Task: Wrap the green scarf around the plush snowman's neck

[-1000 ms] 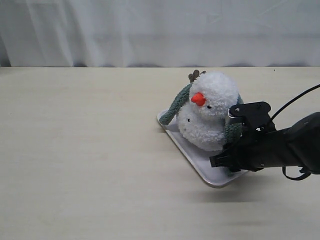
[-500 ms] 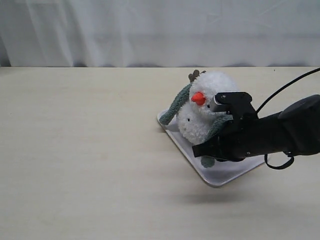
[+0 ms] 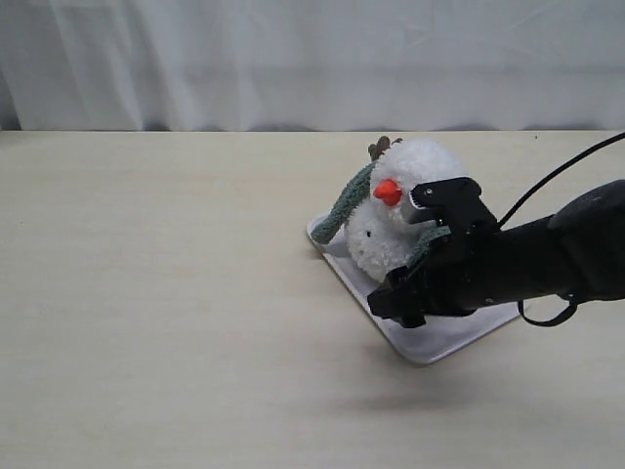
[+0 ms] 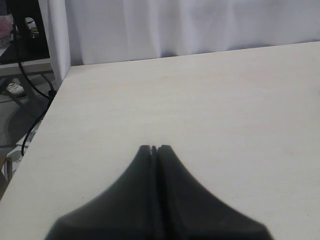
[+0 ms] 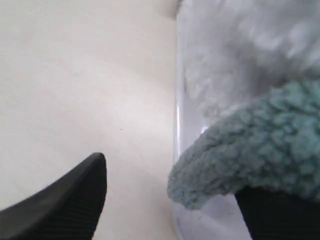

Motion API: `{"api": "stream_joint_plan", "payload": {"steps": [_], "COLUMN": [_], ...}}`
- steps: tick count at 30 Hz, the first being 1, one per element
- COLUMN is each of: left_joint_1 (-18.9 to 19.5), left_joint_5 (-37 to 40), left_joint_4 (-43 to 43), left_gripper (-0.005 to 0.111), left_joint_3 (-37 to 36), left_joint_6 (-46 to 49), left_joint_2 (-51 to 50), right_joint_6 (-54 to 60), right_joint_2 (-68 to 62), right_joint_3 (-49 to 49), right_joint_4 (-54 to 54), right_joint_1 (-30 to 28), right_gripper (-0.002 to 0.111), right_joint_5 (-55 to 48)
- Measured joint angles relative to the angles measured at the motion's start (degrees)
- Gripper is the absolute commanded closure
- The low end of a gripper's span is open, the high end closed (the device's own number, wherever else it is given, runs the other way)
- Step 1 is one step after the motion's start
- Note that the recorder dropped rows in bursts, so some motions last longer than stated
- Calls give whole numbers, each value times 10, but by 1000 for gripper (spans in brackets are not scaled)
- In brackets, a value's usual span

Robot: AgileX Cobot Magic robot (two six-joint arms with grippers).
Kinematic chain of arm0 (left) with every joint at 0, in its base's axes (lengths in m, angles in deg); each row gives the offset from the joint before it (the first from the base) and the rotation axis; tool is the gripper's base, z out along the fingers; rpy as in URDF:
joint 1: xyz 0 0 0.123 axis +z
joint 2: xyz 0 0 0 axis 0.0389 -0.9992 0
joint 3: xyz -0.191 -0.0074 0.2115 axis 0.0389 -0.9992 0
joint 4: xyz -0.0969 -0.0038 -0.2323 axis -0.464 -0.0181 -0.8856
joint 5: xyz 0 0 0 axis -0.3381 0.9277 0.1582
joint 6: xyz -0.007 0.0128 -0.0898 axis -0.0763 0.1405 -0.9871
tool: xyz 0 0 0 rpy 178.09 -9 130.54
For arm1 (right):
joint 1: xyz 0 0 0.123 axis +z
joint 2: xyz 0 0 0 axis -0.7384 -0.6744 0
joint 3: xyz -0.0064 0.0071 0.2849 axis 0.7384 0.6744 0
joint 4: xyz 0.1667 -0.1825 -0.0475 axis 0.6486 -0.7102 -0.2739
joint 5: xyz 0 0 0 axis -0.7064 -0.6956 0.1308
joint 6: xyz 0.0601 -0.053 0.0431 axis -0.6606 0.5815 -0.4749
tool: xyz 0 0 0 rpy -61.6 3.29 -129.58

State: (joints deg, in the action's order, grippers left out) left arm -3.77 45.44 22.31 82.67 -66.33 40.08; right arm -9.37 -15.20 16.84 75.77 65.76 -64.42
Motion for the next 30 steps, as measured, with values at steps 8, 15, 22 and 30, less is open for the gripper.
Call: {"api": "stream_joint_plan", "payload": {"steps": [8, 15, 22, 30], "left_joint_1": [0, 0, 0, 0], "left_joint_5": [0, 0, 0, 0], "left_joint_4": [0, 0, 0, 0], "left_gripper": [107, 107, 107, 107], "left_joint_3": [0, 0, 0, 0], "left_joint_6": [0, 0, 0, 0], "left_joint_2": [0, 0, 0, 0], "right_joint_6": [-122, -114, -18, 5], "right_joint_2": [68, 69, 69, 94], "right_joint_3": [0, 0, -57, -142], "right_joint_4": [-149, -133, -73, -71], "right_joint_1": [0, 0, 0, 0], "right_gripper": [27, 27, 27, 27], "right_joint_5": [-117, -225, -324, -329]}}
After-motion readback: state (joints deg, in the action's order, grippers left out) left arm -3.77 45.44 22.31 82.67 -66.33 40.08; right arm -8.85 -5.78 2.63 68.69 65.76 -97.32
